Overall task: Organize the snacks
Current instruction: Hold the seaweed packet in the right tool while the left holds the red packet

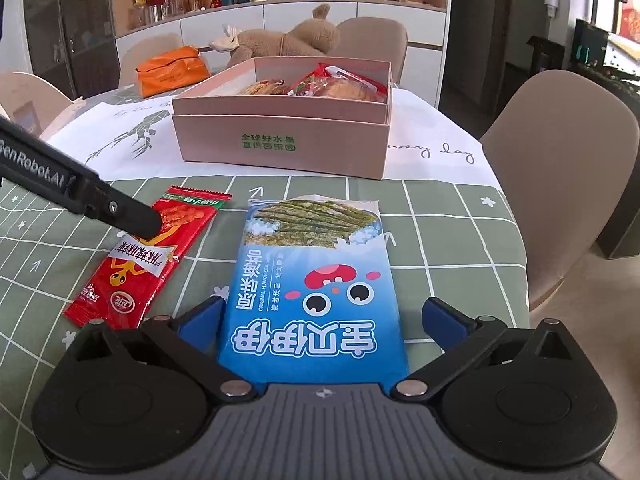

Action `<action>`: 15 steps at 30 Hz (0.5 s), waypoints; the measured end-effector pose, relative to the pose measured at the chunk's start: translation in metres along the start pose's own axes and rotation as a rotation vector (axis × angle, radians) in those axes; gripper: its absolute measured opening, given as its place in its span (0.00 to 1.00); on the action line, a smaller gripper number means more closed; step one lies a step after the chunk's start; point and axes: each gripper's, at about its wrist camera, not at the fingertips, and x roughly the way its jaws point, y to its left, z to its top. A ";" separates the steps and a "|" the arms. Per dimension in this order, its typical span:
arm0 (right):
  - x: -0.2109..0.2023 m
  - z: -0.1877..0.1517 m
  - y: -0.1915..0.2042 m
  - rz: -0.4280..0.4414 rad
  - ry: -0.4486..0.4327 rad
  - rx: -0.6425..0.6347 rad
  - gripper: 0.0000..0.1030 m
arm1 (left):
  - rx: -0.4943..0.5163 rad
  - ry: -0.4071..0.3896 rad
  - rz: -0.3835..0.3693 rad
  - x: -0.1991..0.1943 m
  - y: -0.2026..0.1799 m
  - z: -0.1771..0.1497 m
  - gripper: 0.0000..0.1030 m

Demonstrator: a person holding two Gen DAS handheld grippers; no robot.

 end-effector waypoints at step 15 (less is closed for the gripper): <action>0.000 0.000 0.000 -0.001 -0.003 0.001 1.00 | -0.077 -0.023 0.030 -0.013 0.045 0.002 0.51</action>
